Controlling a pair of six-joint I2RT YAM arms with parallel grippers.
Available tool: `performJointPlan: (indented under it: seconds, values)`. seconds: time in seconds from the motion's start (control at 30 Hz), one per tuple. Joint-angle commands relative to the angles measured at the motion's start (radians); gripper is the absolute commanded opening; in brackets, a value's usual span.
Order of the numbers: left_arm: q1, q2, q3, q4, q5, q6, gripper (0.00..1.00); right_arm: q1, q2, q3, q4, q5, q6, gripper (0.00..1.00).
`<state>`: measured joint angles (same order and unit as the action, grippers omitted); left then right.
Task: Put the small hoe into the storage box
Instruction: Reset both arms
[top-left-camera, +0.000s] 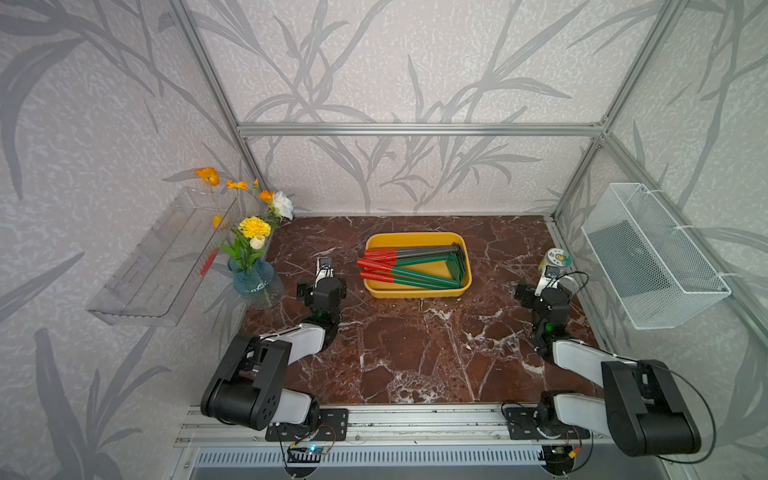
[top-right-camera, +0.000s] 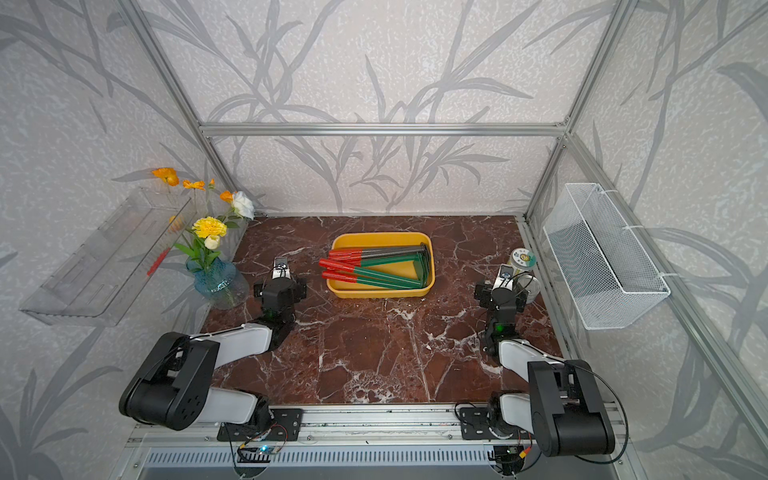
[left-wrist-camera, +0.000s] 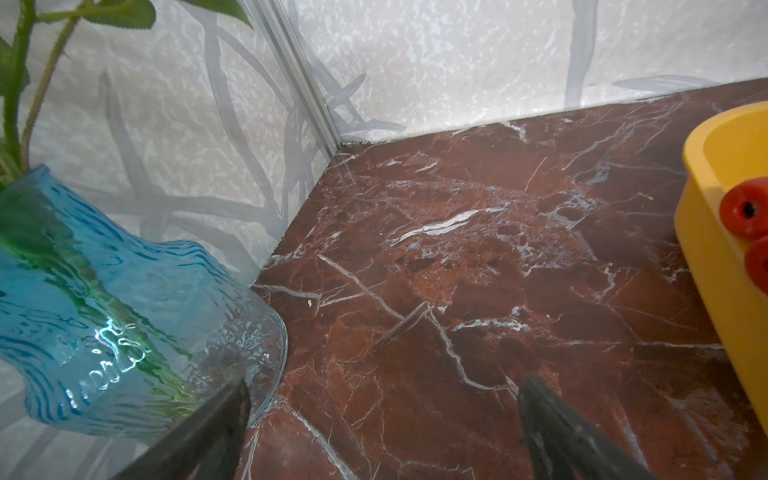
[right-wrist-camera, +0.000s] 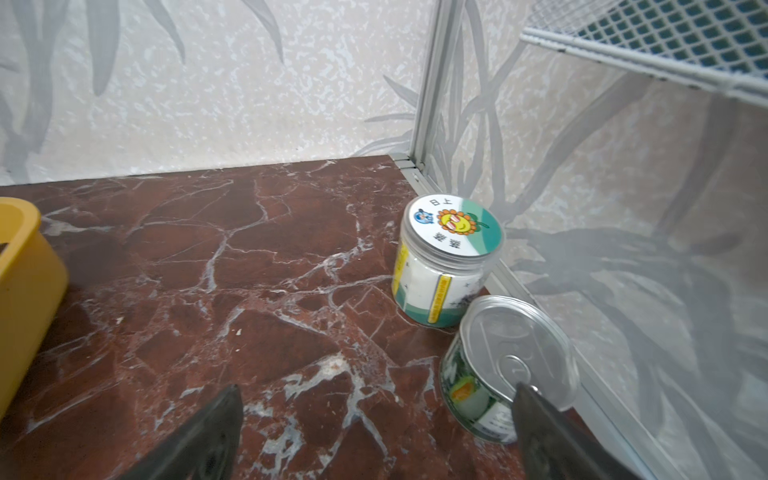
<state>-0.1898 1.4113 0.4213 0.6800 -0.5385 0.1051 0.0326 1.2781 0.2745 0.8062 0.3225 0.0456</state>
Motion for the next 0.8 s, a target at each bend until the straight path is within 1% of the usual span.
performJointPlan:
  seconds: [0.0,0.07,0.13,0.17,0.2,0.23,0.27,0.33,0.37,0.4,0.43,0.47,0.5,0.53,0.57,0.63,0.67,0.7,0.73,0.77]
  values:
    - [0.039,0.009,0.036,-0.069,0.093,0.009,1.00,0.001,0.096,0.001,0.139,-0.136,0.010,0.99]
    - [0.041,-0.015,0.012,-0.055,0.156,0.027,1.00,0.002,0.197,0.024,0.209,-0.200,-0.008,0.99]
    - [0.043,-0.048,-0.032,-0.012,0.210,0.036,1.00,0.039,0.224,0.045,0.192,-0.216,-0.059,0.99]
    - [0.043,-0.062,-0.057,0.025,0.227,0.033,1.00,0.044,0.242,0.045,0.199,-0.244,-0.074,0.99]
    - [0.043,-0.074,-0.076,0.057,0.248,0.025,1.00,0.046,0.267,0.039,0.227,-0.249,-0.078,0.99]
    - [0.043,-0.080,-0.092,0.086,0.274,0.018,1.00,0.046,0.311,0.022,0.321,-0.247,-0.084,0.99]
    - [0.042,-0.085,-0.091,0.076,0.303,0.017,1.00,0.047,0.321,0.012,0.356,-0.243,-0.084,0.99]
    - [0.043,-0.076,-0.085,0.077,0.319,0.016,1.00,0.047,0.282,0.020,0.278,-0.250,-0.082,0.99]
    - [0.048,-0.059,-0.093,0.116,0.348,0.000,1.00,0.047,0.287,0.022,0.281,-0.265,-0.086,0.99]
    - [0.048,-0.037,-0.093,0.139,0.371,0.024,1.00,0.047,0.304,0.022,0.309,-0.283,-0.096,0.99]
    - [0.049,-0.020,-0.084,0.139,0.375,0.030,1.00,0.049,0.319,0.019,0.339,-0.295,-0.106,0.99]
    - [0.056,0.003,-0.068,0.142,0.352,0.017,1.00,0.050,0.305,0.022,0.309,-0.297,-0.108,0.99]
    - [0.068,0.011,-0.053,0.124,0.351,0.001,1.00,0.050,0.301,0.027,0.294,-0.290,-0.106,0.99]
    - [0.090,0.006,-0.041,0.088,0.376,-0.022,1.00,0.050,0.309,0.029,0.305,-0.284,-0.103,0.99]
    - [0.118,0.008,-0.047,0.097,0.410,-0.046,1.00,0.050,0.309,0.026,0.309,-0.285,-0.103,0.99]
    - [0.147,0.032,-0.082,0.180,0.429,-0.075,1.00,0.050,0.310,0.026,0.313,-0.285,-0.104,0.99]
    - [0.154,0.082,-0.108,0.267,0.454,-0.071,0.99,0.050,0.308,0.027,0.309,-0.282,-0.104,0.99]
    - [0.156,0.151,-0.123,0.413,0.438,-0.070,1.00,0.051,0.307,0.028,0.304,-0.275,-0.101,0.99]
    - [0.162,0.171,-0.115,0.437,0.432,-0.073,1.00,0.051,0.308,0.026,0.311,-0.263,-0.096,0.99]
    - [0.171,0.110,-0.064,0.233,0.434,-0.096,1.00,0.051,0.307,0.023,0.312,-0.256,-0.094,0.99]
